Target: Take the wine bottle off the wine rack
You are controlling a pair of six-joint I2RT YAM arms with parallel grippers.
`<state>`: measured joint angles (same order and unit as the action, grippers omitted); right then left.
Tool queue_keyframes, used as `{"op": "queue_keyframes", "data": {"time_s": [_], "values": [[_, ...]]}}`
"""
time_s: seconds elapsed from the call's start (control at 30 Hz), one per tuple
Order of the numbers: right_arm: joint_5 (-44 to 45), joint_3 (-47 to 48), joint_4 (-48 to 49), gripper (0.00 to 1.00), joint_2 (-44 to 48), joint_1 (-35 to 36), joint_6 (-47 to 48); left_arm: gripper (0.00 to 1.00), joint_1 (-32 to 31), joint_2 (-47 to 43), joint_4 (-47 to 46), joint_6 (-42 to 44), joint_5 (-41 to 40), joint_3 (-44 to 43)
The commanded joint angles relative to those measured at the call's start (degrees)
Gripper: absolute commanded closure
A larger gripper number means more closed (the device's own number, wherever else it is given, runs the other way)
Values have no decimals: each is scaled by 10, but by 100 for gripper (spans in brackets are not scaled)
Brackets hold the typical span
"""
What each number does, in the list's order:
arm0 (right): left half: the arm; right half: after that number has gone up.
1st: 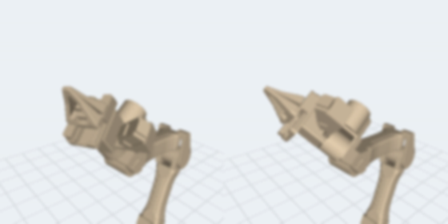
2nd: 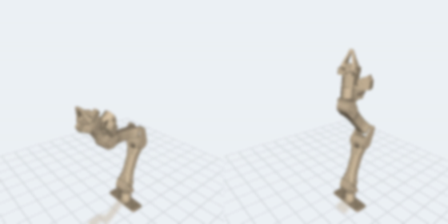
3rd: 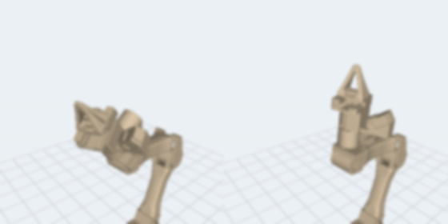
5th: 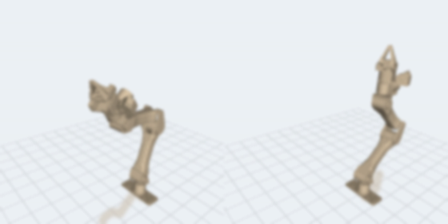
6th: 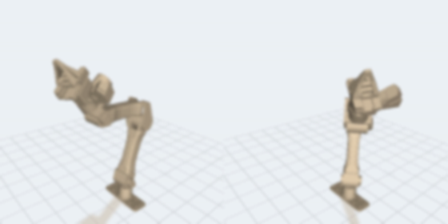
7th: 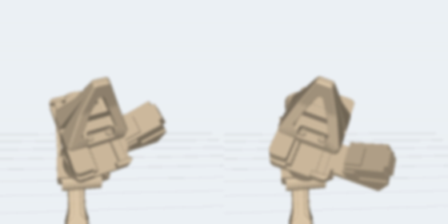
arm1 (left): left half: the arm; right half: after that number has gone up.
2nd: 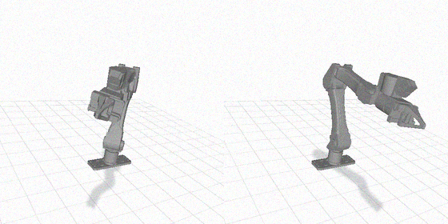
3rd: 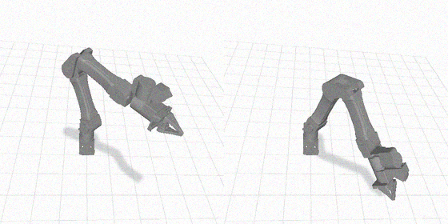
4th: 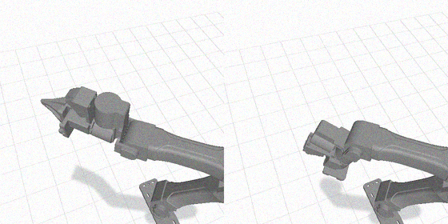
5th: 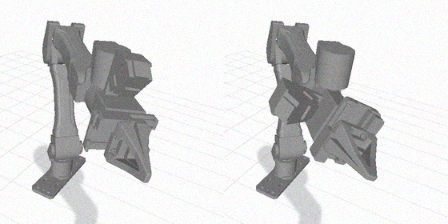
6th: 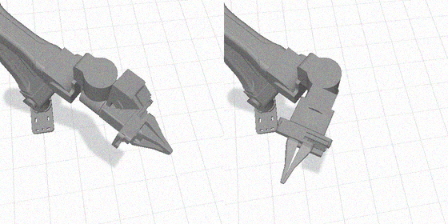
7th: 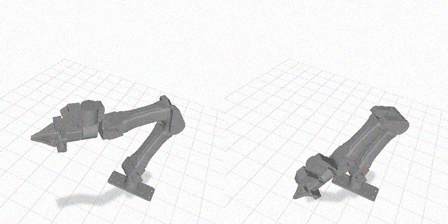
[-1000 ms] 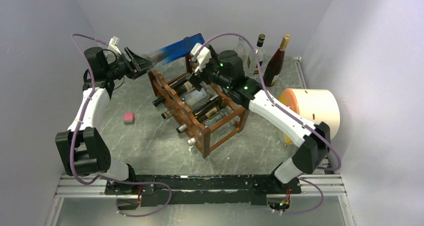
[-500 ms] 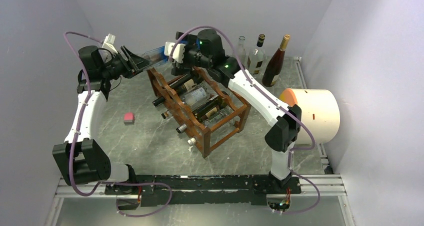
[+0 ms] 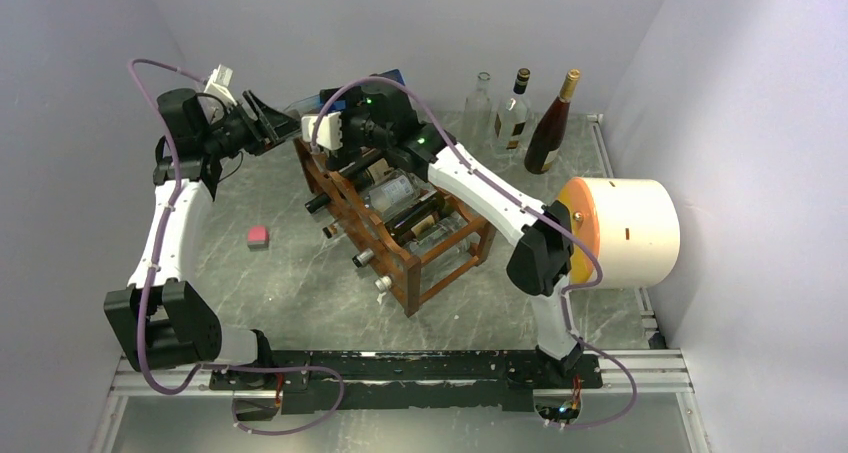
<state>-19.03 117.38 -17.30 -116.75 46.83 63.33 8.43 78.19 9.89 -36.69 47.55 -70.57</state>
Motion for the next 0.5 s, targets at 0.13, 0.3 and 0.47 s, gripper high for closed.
{"op": "queue_keyframes", "data": {"time_s": [0.13, 0.3, 0.47], "values": [[45, 49, 50, 0, -54, 12, 40, 82, -17, -19, -24, 24, -1, -19], [52, 79, 43, 0, -82, 12, 66, 82, -25, -15, -1, 48, -12, -35], [56, 105, 24, 0, -94, 21, 97, 83, -32, -19, 21, 75, -33, -42]]}}
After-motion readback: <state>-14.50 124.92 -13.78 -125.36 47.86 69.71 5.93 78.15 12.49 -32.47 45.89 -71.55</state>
